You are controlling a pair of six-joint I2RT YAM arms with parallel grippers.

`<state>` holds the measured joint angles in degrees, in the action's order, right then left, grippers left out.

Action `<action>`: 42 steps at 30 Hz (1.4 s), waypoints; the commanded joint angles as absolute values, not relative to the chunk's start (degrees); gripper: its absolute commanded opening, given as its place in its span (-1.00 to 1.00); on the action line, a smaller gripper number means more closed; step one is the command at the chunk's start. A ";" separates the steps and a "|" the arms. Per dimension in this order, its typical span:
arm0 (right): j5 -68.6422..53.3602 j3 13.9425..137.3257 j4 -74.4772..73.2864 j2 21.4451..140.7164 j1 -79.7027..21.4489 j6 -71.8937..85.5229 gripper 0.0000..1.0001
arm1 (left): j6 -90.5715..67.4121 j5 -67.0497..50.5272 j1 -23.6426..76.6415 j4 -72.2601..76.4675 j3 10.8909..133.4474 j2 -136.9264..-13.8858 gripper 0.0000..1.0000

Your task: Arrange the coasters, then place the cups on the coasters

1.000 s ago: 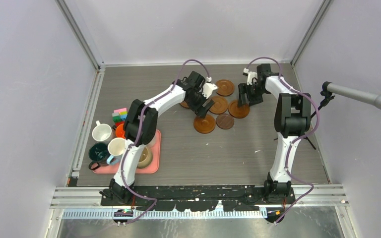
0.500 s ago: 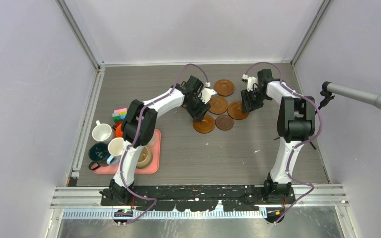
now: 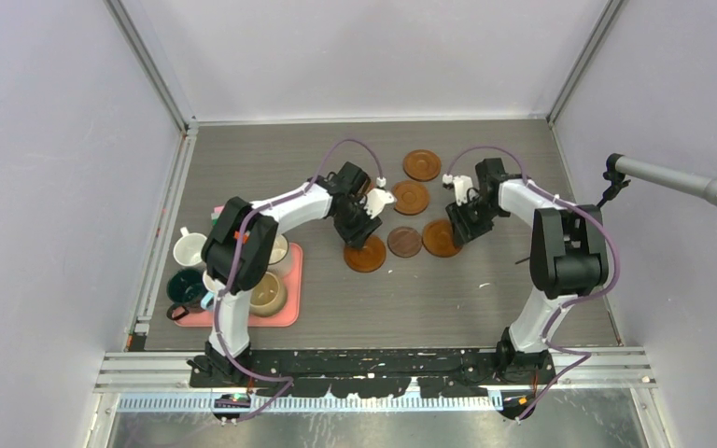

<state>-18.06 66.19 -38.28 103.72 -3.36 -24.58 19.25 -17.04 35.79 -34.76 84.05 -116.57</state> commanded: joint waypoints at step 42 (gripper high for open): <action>-24.67 62.22 -49.36 83.03 4.56 -20.80 0.54 | 8.62 -22.78 39.23 -35.48 105.77 -125.83 0.60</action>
<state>-20.16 58.89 -48.64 83.90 1.76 -23.09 11.51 -20.08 38.98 -36.23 100.64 -122.96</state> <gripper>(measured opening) 0.769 0.812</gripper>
